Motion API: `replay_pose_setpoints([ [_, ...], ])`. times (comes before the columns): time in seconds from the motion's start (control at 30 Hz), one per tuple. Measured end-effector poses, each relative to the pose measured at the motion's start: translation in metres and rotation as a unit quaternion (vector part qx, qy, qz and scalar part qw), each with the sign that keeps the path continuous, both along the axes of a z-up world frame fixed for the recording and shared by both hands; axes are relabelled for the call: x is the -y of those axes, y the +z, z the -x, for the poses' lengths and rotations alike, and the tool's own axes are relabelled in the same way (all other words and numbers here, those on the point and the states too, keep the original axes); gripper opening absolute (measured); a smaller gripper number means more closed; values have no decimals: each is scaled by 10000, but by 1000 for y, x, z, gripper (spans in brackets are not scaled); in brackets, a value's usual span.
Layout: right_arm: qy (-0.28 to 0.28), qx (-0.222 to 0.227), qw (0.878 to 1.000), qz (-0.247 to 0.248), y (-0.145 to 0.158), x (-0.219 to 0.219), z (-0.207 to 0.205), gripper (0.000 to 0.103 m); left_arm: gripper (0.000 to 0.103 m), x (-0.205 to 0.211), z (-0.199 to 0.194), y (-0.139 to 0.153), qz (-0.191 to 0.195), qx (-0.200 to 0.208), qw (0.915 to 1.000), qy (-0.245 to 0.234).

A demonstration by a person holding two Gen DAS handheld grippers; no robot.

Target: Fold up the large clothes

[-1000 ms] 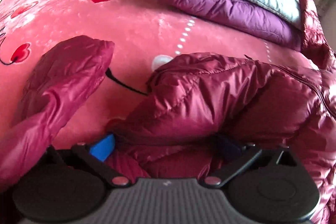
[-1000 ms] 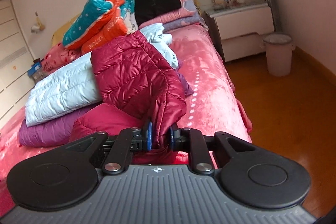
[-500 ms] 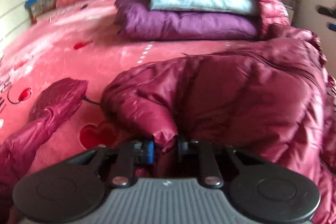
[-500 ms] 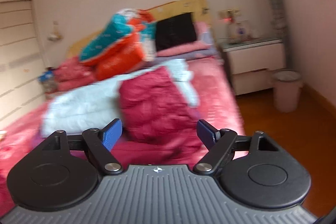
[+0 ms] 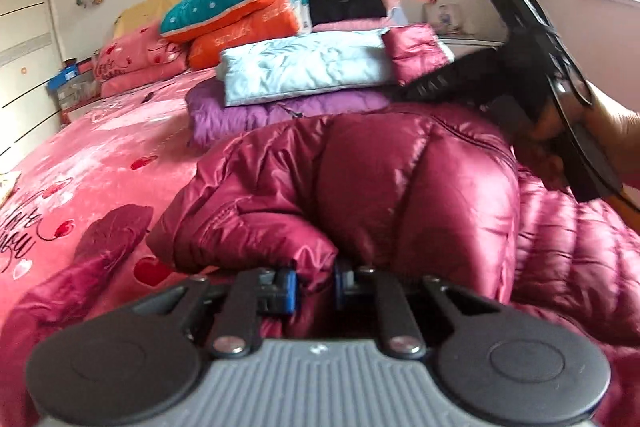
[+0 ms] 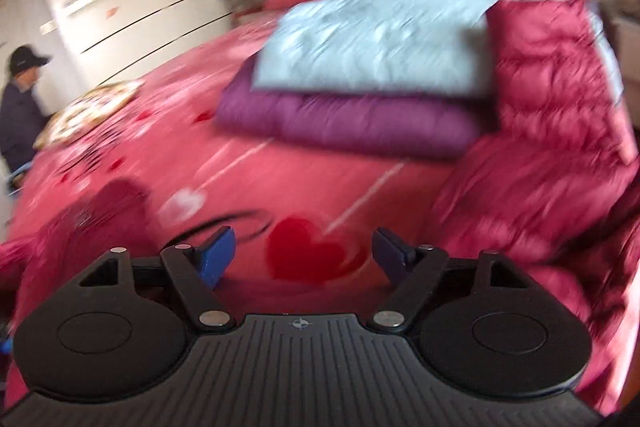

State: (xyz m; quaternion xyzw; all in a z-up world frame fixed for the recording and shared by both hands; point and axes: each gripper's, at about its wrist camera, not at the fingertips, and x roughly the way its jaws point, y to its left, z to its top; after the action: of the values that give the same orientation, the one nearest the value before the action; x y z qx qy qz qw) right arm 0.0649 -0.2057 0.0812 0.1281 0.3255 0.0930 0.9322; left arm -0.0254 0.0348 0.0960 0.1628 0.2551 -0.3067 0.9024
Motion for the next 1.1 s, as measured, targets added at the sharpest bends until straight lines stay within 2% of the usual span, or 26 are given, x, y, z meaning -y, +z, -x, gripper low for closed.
replay_pose_setpoints([
  [0.07,184,-57,9998,-83,-5,-4,24,97,14,0,-1,-3,53,-13,9999,-113],
  [0.2,223,-247,9994,105,-26,-15,61,96,16,-2,-8,-21,371,-213,9989,-192],
  [0.33,472,-206,9946,901,-34,-40,82,96,22,-5,-10,-34,522,-265,9973,-436],
  [0.37,505,-225,9933,1013,-34,-43,83,96,26,-6,-12,-33,536,-248,9969,-513],
  [0.5,710,-304,9876,1364,-28,-48,78,96,61,-9,-23,-37,400,-172,9974,-579],
  [0.57,798,-305,9833,1610,-26,-53,74,101,64,-11,-30,-41,315,-233,9980,-506],
  [0.67,938,-277,9777,1857,-25,-56,61,103,64,-15,-37,-43,322,-378,9980,-393],
  [0.73,1066,-409,9761,1851,-27,-57,53,103,59,-18,-39,-45,332,-465,9978,-331],
  [0.8,1155,-574,9756,1778,-28,-52,40,103,49,-19,-42,-47,335,-556,9975,-288],
  [0.93,1198,-936,9786,1389,-33,-40,9,103,42,-18,-51,-51,388,-784,9961,-144],
  [1.0,1212,-1135,9784,1228,-40,-39,7,103,39,-17,-54,-53,364,-841,9958,-83],
  [1.1,1233,-1260,9760,1277,-41,-47,-1,103,36,-14,-53,-54,281,-816,9962,-63],
])
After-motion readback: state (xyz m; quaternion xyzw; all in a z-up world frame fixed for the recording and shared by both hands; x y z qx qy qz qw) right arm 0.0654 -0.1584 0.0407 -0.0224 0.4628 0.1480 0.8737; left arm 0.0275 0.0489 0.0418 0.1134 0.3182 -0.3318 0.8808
